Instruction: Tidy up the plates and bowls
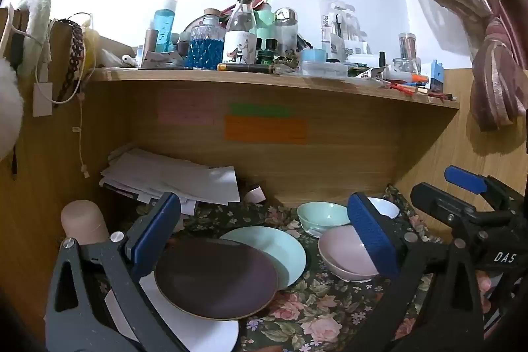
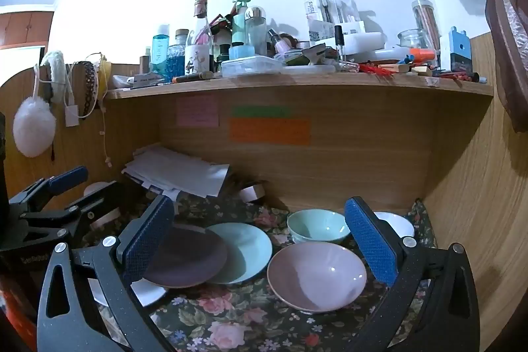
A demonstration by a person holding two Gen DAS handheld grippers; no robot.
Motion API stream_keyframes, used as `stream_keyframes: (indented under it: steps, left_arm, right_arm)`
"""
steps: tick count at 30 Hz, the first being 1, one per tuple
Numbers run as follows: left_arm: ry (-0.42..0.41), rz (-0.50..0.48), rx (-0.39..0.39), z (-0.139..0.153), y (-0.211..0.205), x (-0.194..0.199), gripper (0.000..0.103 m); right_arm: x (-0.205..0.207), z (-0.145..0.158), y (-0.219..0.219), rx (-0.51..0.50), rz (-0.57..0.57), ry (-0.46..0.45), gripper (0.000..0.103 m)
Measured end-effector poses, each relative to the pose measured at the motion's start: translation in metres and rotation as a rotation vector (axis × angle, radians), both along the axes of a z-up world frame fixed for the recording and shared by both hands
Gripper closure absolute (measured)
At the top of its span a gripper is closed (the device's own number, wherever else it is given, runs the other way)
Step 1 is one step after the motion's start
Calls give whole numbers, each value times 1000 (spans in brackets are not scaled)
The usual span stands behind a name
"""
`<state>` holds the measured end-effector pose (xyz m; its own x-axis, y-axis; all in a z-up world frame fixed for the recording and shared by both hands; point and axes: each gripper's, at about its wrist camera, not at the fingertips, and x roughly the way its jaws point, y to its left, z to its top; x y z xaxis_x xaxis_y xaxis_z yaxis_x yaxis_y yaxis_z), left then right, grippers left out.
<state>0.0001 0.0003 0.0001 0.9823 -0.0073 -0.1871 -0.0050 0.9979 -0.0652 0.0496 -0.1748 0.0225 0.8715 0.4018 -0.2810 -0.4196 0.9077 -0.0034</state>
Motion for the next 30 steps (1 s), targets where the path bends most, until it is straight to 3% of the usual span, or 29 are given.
stream_keyframes:
  steps: [30]
  left_arm:
    - [-2,4,-7,0,-1,3,0]
  right_arm:
    - [4,-4,0,29,-7,10,0]
